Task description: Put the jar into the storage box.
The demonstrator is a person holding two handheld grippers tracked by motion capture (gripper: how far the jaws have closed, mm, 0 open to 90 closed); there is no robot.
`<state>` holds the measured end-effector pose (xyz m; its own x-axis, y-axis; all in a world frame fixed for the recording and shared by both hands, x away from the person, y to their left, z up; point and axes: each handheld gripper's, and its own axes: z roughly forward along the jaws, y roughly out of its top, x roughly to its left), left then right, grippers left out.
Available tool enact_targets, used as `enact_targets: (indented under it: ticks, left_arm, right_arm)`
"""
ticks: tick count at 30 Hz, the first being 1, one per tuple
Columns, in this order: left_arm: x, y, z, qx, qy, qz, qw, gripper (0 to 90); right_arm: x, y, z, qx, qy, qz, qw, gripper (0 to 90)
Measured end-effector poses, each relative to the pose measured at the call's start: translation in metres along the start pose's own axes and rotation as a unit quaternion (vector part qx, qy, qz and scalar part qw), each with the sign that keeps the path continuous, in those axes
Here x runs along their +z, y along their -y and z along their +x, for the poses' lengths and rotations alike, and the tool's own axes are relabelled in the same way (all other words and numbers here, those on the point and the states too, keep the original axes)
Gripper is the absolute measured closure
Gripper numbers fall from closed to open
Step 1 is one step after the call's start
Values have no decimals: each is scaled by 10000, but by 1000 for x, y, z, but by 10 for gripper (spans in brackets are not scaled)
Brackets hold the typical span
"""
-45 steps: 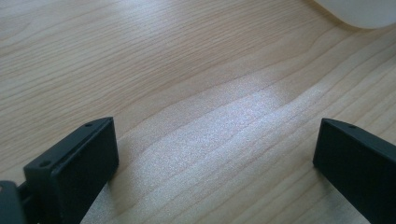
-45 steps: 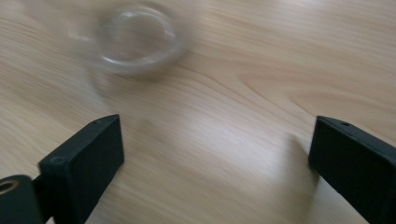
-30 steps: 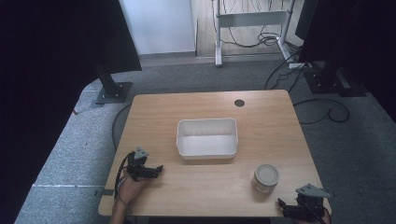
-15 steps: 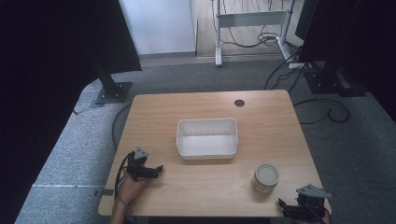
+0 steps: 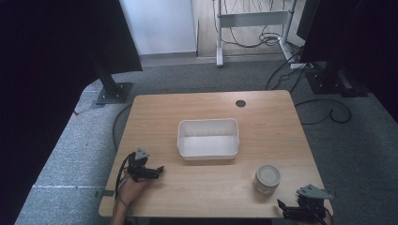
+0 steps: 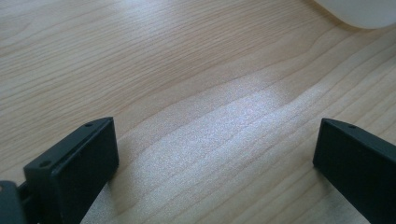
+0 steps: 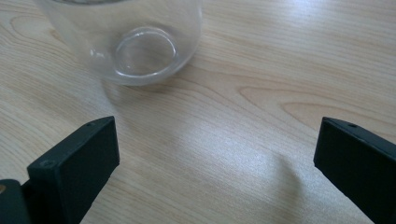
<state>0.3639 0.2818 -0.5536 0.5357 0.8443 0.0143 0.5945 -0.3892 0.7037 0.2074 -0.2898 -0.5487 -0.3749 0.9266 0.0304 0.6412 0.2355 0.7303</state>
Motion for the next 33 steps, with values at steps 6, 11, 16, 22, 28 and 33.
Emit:
enact_targets:
  ticks: [6, 11, 16, 22, 28, 33]
  left_arm:
    - [0, 0, 0, 2, 1, 1, 10000, 0]
    - [0, 0, 0, 10, 7, 0, 10000, 0]
    - [0, 0, 0, 14, 9, 1, 10000, 0]
    - [0, 0, 1, 21, 13, 1, 10000, 0]
    - [0, 0, 1, 19, 13, -1, 10000, 0]
    - [0, 0, 1, 21, 12, 0, 10000, 0]
  right_arm:
    - [-1, -7, 6, -166, -94, -18, 9998, 0]
    - [-2, -17, 12, -299, -146, -102, 9994, 0]
    - [1, -24, 18, -425, -235, -116, 9988, 0]
    - [2, -36, 24, -543, -314, -239, 9977, 0]
    - [8, -46, 29, -655, -364, -269, 9968, 0]
    - [14, -53, 28, -656, -372, -250, 9968, 0]
